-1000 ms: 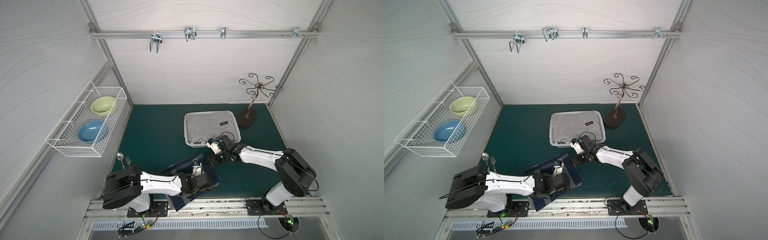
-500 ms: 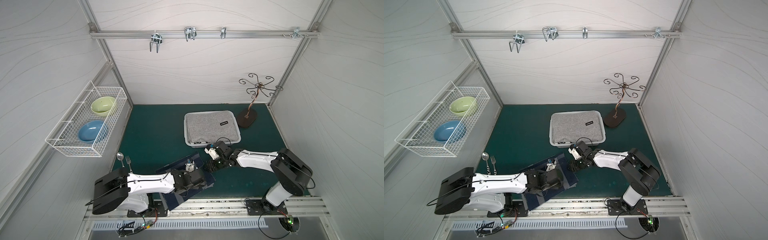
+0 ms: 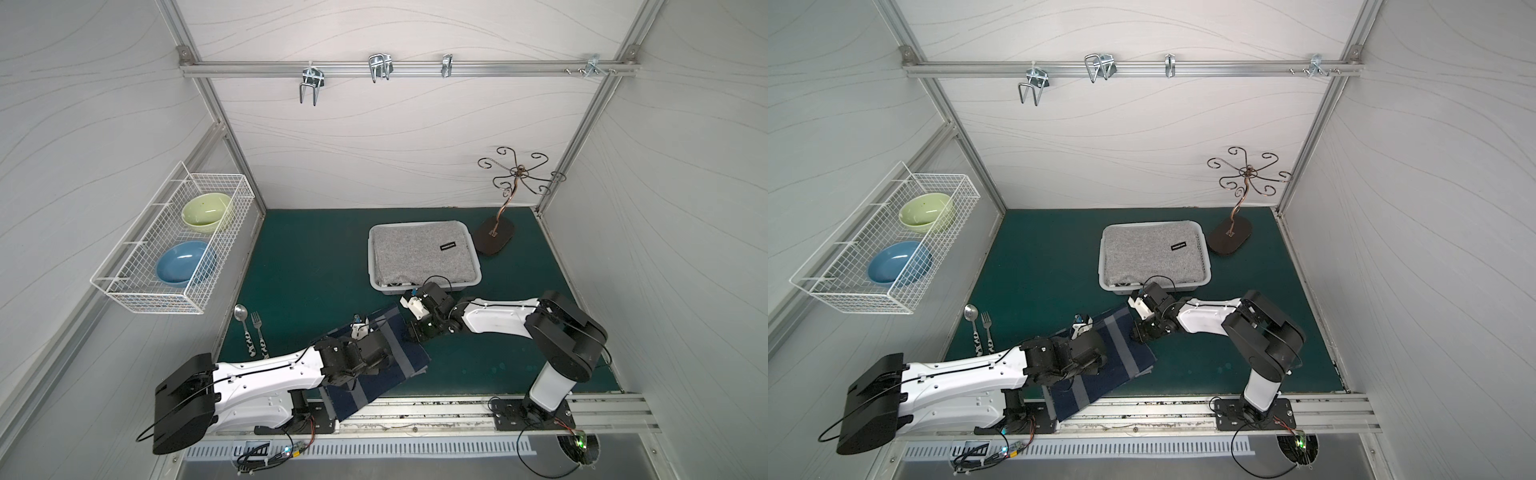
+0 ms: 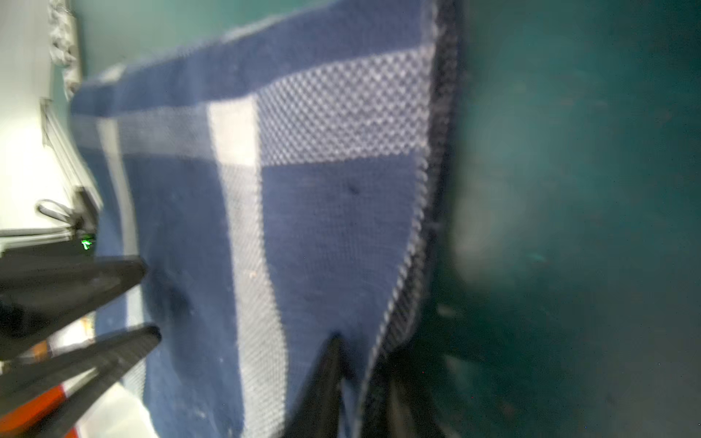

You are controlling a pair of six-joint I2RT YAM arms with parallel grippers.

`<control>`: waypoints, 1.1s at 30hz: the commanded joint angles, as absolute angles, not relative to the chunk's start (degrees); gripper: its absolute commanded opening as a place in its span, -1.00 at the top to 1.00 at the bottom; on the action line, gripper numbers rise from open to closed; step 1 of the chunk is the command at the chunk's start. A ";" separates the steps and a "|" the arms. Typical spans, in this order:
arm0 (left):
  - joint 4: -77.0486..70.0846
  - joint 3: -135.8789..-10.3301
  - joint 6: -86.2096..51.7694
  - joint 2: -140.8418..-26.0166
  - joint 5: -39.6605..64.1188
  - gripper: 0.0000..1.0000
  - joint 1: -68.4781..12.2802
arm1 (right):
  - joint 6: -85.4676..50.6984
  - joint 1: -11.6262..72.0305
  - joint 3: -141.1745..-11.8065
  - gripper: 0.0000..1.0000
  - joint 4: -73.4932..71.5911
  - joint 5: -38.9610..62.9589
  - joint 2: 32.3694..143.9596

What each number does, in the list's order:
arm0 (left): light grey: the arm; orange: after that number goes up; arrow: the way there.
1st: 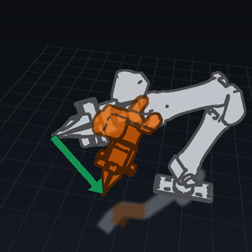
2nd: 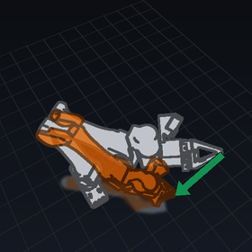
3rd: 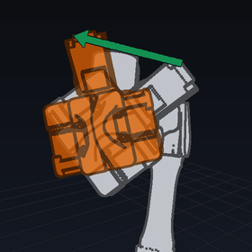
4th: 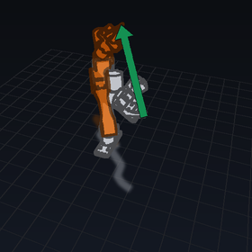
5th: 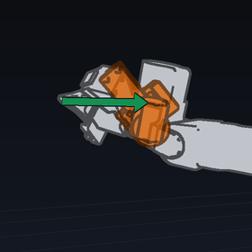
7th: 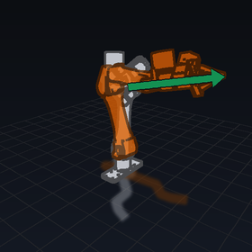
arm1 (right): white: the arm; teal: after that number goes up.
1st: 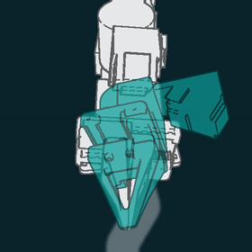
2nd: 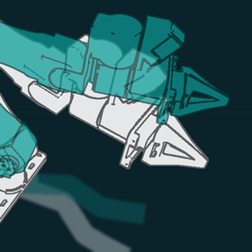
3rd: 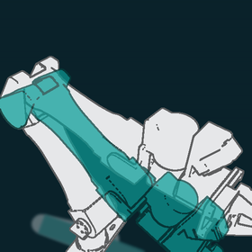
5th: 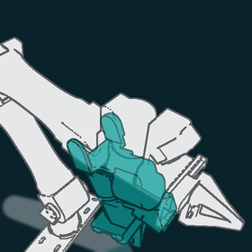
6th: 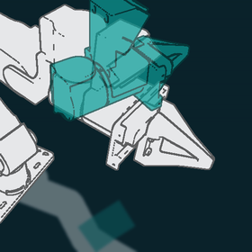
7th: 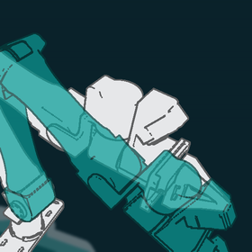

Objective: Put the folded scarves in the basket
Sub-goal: Move the scarf to the center of the board, then pick up the scarf at the center of the board.

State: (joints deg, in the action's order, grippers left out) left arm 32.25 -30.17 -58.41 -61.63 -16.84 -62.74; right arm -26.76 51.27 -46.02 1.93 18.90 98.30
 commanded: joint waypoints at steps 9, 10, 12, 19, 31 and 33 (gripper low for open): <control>33.21 -29.34 -57.00 -60.50 -16.50 0.05 -61.61 | -31.68 46.70 -26.80 1.00 6.96 13.47 79.67; 32.90 -29.04 -57.04 -60.71 -16.39 0.04 -61.61 | -32.34 45.77 -25.13 1.00 7.50 12.97 76.86; 32.79 -28.36 -57.30 -60.88 -16.34 0.01 -61.61 | -34.14 42.94 -21.14 1.00 9.12 12.55 70.34; 36.21 -26.59 -59.76 -57.32 -21.77 -0.11 -61.61 | -38.47 40.37 -16.72 0.97 14.02 12.76 57.19; 21.03 -21.08 -54.23 -55.28 -16.08 -0.90 -57.11 | -38.40 38.08 -18.85 0.00 23.52 10.69 49.30; 17.12 -19.38 -54.90 -56.60 -12.88 -0.87 -55.84 | -38.08 36.45 -18.09 -0.03 21.75 12.42 50.49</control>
